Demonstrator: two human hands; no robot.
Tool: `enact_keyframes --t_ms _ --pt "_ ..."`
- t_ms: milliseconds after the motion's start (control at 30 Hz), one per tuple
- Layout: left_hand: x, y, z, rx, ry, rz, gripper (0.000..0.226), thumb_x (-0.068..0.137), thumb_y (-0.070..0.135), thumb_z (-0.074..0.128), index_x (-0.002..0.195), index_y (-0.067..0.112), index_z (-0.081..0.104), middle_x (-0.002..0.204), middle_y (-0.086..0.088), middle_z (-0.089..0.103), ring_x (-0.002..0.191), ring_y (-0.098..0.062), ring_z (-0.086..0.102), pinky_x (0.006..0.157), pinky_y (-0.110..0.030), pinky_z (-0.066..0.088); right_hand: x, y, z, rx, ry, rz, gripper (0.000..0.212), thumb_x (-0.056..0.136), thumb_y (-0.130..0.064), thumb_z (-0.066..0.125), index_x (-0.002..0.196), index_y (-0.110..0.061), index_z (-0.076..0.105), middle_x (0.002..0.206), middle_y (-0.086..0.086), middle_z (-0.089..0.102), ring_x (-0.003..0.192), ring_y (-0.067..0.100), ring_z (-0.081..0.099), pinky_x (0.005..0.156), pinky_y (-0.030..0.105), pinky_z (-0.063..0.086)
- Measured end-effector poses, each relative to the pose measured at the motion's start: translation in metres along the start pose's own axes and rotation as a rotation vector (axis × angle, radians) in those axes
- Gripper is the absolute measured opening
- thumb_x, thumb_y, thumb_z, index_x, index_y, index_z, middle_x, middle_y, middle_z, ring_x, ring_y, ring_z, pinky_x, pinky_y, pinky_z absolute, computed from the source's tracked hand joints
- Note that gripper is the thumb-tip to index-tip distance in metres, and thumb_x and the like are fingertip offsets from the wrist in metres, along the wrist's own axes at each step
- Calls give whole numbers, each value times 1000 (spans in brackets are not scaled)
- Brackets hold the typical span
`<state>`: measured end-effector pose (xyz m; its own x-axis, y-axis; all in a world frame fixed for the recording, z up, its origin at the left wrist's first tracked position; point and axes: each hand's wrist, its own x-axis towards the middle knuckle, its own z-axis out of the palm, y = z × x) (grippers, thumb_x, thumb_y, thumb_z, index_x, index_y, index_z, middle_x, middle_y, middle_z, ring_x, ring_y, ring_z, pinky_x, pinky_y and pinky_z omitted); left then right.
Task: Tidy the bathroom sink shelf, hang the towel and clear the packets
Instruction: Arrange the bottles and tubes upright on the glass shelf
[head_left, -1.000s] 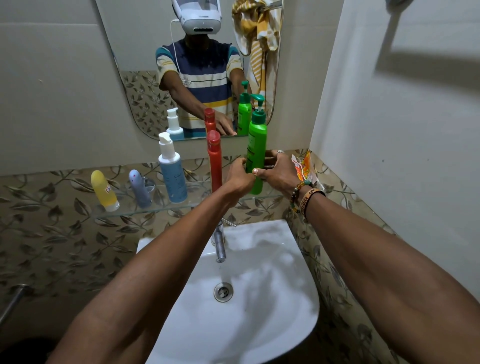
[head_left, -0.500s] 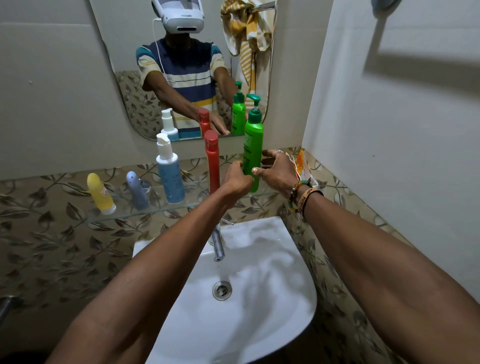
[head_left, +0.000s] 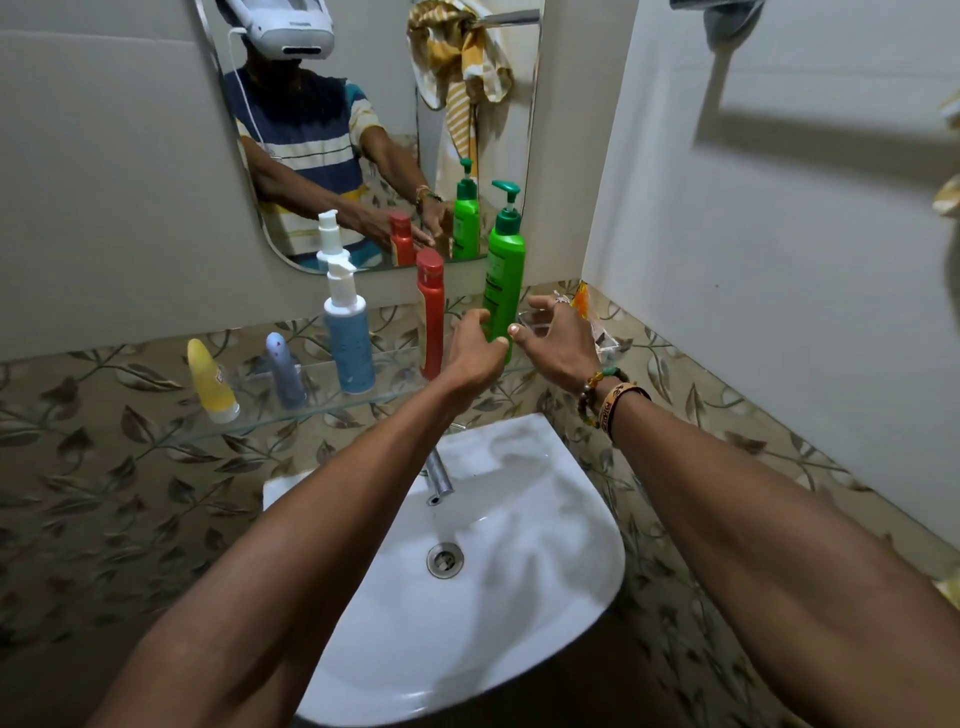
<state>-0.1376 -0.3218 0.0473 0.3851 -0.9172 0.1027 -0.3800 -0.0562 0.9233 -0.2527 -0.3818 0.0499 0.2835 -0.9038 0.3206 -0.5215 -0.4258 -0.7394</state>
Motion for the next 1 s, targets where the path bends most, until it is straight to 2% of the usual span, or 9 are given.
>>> enact_keyframes --t_ms 67,133,200,367,567,767,1000 --pt "-9 -3 -2 44 19 97 48 99 11 54 145 8 41 138 -12 57 114 -25 61 92 -32 51 -12 -5 2 -127 38 -63 49 94 -27 65 138 -10 53 127 12 65 114 25 62 95 40 53" --pt "-17 -7 -4 115 25 206 44 101 13 51 144 8 43 140 -14 56 124 -27 57 103 -37 48 -22 -8 3 -213 77 -85 44 98 -30 59 138 -12 53 126 13 64 114 26 60 94 41 52" --pt "-23 -11 -7 214 29 333 42 102 13 50 143 7 46 138 -16 58 122 -28 59 104 -44 49 -29 -10 4 -263 115 -101 41 100 -31 54 136 -12 55 128 14 62 117 28 57 96 41 49" --pt "-27 -15 -15 390 73 536 43 97 1 51 140 5 49 129 -18 62 113 -30 62 99 -41 52 -34 -14 3 -408 183 -177 42 103 -33 47 139 -10 51 133 15 54 124 29 47 105 39 40" --pt "-25 -7 -20 455 140 589 42 95 -1 53 136 4 52 123 -17 65 105 -30 64 93 -41 54 -24 -10 0 -511 272 -211 48 102 -37 43 144 -13 44 148 11 42 136 29 36 111 42 32" --pt "-17 1 -9 544 156 642 38 94 0 55 132 3 54 117 -17 65 103 -29 62 94 -38 52 -14 2 -9 -503 336 -246 50 101 -38 46 145 -14 46 150 12 42 136 32 38 110 43 32" --pt "-4 7 15 611 201 680 39 97 2 51 136 3 52 125 -16 61 115 -28 56 103 -33 41 -3 20 -18 -460 381 -296 49 100 -38 47 141 -11 50 146 15 47 135 34 42 109 46 33"
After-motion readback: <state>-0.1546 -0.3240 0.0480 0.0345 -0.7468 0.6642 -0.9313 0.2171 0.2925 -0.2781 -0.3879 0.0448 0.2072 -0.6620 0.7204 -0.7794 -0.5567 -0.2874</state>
